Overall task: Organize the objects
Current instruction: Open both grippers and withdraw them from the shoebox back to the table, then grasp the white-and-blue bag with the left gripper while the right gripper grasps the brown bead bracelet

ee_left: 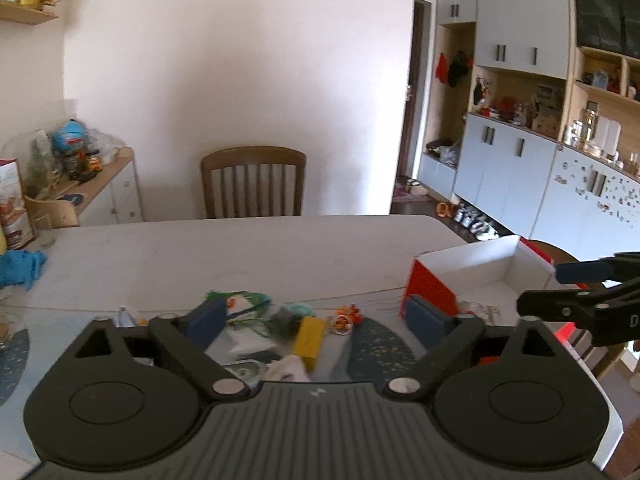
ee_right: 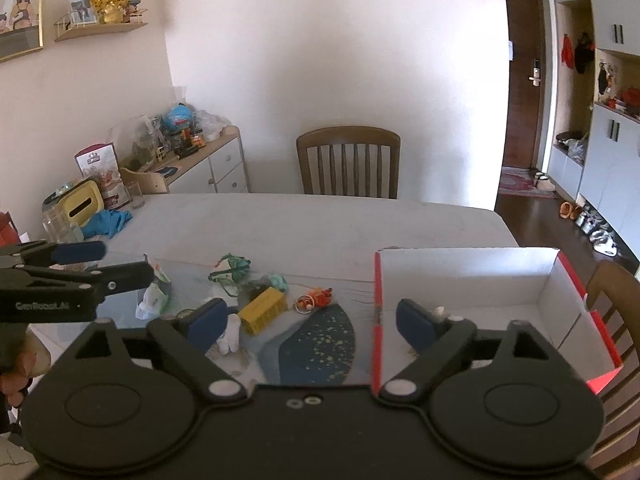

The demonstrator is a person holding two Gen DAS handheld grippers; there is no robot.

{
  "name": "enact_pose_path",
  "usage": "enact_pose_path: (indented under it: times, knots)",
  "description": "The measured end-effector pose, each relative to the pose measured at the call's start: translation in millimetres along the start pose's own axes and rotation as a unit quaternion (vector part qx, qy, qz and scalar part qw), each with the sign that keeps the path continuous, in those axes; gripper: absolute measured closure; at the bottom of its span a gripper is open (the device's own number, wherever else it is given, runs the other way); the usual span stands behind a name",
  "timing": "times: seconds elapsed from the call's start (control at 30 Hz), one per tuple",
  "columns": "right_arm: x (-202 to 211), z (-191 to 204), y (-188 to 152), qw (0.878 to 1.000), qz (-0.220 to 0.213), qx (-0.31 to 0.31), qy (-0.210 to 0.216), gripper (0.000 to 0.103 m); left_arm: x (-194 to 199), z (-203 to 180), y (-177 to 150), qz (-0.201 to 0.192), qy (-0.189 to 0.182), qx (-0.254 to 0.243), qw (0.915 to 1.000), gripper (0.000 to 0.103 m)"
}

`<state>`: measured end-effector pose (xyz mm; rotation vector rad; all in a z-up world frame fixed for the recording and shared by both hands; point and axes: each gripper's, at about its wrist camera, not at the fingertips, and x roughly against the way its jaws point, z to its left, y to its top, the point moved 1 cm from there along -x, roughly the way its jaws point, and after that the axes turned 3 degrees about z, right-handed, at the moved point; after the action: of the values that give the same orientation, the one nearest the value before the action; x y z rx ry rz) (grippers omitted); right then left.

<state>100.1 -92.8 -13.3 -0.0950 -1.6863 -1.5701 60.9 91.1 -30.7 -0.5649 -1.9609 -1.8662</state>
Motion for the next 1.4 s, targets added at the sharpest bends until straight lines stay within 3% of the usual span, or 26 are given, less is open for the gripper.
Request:
enact_pose_path:
  times: [0.23, 0.5, 0.73, 1.13, 1.4]
  knots:
    - [-6.1, 33.2, -3.7, 1.0, -0.003, -0.001, -0.009, 0.001, 5.9, 24.2, -5.2, -0.012, -0.003, -0.011, 0.9999, 0.0]
    - [-16.8, 61.8, -3.8, 1.0, 0.0, 0.002, -0.011, 0.001, 2.1, 55.1, -13.2, -0.001, -0.007, -0.007, 1.0, 0.0]
    - [-37.2, 79.3, -6.9, 1.0, 0.016, 0.017, -0.008, 0.001, -10.0, 92.3, -17.5, 0.016, 0.019, 0.024, 0.9994, 0.0]
    - [-88.3, 90.2, -14.6, 0.998, 0.062, 0.027, 0.003, 0.001, -70.2, 152.8, -13.1, 0.05, 0.091, 0.05, 0.9933, 0.0]
    - [-126.4, 107.2, -25.5, 0.993, 0.101, 0.063, 0.02, 0.003, -127.4, 173.0, -13.0, 0.107, 0.126, 0.066, 0.984, 0.0]
